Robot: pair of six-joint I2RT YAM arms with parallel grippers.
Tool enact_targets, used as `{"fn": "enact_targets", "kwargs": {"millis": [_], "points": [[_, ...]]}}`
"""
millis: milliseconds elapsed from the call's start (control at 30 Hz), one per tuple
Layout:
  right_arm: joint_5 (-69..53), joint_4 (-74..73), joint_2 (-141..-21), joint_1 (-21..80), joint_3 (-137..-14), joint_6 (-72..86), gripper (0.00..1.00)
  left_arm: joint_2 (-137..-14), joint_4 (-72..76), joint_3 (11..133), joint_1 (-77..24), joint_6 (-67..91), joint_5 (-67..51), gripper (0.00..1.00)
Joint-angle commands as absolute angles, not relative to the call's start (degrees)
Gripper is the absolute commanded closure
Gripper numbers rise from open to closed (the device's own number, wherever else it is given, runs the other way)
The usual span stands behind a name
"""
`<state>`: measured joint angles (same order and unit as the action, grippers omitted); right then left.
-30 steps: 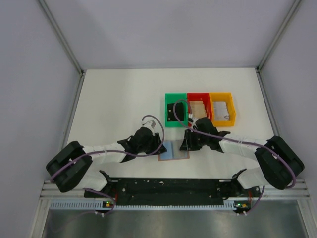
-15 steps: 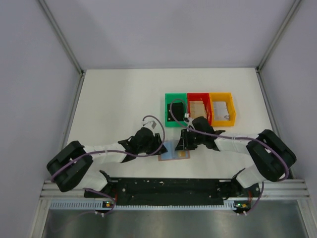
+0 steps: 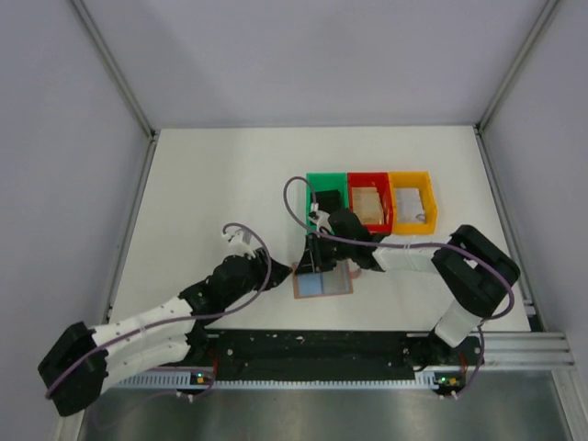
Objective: Take the credit cards out of the card holder
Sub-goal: Remove the credit card from the card holder.
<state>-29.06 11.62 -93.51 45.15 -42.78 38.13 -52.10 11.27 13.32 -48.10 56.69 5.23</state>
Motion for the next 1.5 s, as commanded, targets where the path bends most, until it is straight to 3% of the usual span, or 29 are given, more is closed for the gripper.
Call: {"fn": "enact_targets", "kwargs": {"millis": [0, 200, 333, 533, 933, 1200, 1467], "points": [[-30.8, 13.4, -97.6, 48.6, -48.0, 38.0, 0.73, -41.9, 6.3, 12.7, -48.2, 57.7, 12.7, 0.58], [-22.2, 1.0, -91.7, 49.8, -51.4, 31.7, 0.71, -38.3, 4.9, 13.1, -48.2, 56.3, 10.9, 0.57], [-12.0, -8.6, -84.0, 47.9, -49.2, 29.7, 0.62, -44.5, 8.2, 15.2, -48.3, 55.2, 7.2, 0.57], [-8.7, -10.4, -76.6, 41.9, -39.3, 31.4, 0.55, -59.7, 14.0, 21.3, -48.3, 53.0, 0.9, 0.57], [-9.8, -5.6, -76.1, 40.3, -34.2, 33.7, 0.54, -77.4, 17.1, 27.7, -48.3, 51.6, -4.5, 0.67], [-11.6, -3.6, -76.8, 40.3, -34.1, 33.9, 0.57, -81.3, 17.1, 26.1, -48.3, 53.5, -4.3, 0.81], [-10.3, -3.9, -78.0, 40.3, -33.8, 34.4, 0.59, -80.4, 16.6, 25.0, -48.3, 53.9, -3.6, 0.83]]}}
